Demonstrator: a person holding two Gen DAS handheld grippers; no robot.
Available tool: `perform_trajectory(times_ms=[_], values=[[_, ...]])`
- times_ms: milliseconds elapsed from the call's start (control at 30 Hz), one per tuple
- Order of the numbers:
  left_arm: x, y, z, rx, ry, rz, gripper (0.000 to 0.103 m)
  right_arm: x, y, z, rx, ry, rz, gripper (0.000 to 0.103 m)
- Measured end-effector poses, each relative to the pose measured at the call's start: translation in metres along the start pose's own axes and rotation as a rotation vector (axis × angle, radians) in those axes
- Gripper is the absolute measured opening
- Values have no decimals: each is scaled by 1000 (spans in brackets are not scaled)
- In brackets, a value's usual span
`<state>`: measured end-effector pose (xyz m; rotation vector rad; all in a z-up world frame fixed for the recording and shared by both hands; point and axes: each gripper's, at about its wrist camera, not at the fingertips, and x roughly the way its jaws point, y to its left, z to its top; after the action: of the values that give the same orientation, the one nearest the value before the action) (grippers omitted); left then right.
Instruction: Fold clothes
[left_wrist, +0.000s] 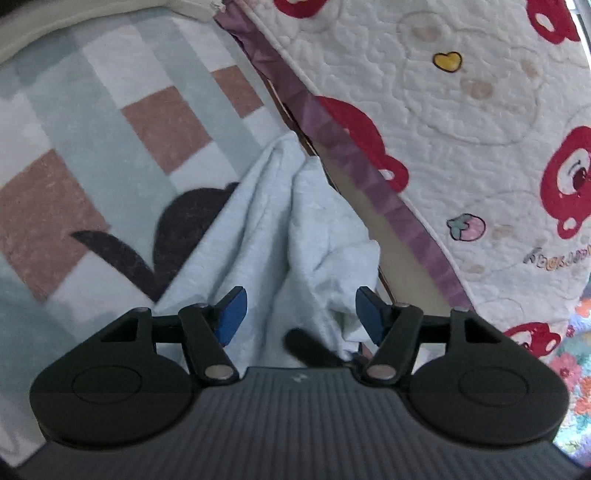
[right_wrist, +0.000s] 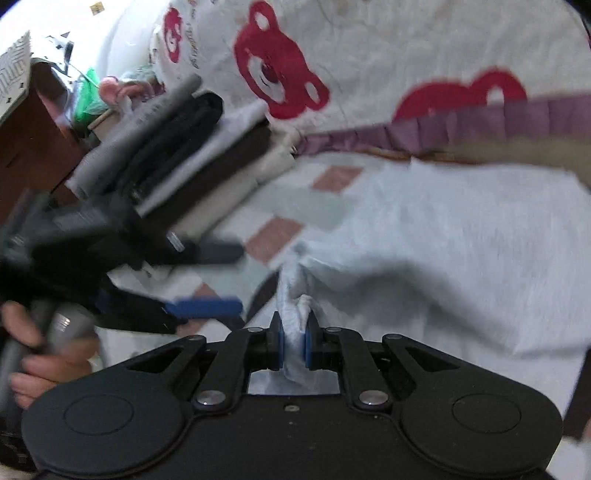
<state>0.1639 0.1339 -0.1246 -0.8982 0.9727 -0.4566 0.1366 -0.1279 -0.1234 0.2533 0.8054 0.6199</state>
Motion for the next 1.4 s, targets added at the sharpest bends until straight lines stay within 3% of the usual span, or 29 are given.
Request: perform_trajectory(times_ms=[67,133,233,367,433,600,867,967,1067,1100,1167,1300,1367,1400], values=[[-1,-1,0,7,3,4,64,-5,-3,-6,15,-7,-17,20],[-1,-1,0,17,4,1,64,-20,-4,-10,28,-17,-42,34],[-2,-4,1,40,0,-8,64,-59,-11,-22,61,-73,-76,49],[-1,-13,-4,110,55,-43,64,-101,-8,-52,-62,-65,-227,49],[4,-17,-9,139,96,-39,64,-113,-3,-69,-132,-13,-240,41],[22,-28,-20,224,146,81,65,-124,6,-91,-202,13,-298,40],[43,-43,-35,422,110,286,67,-89,19,-103,-385,76,-416,42],[52,-49,-39,499,87,310,69,-87,19,-106,-393,69,-452,48],[57,-49,-39,482,63,310,70,-87,18,-106,-370,68,-477,50],[59,-49,-40,490,53,313,67,-87,18,-106,-364,63,-480,50],[51,-51,-40,502,30,297,12,-88,17,-107,-352,53,-486,50],[24,-57,-38,519,-21,242,10,-86,19,-110,-362,24,-472,50],[11,-57,-37,517,-41,218,9,-87,20,-110,-401,20,-479,43],[3,-51,-38,485,-36,217,9,-89,21,-110,-420,19,-483,13]])
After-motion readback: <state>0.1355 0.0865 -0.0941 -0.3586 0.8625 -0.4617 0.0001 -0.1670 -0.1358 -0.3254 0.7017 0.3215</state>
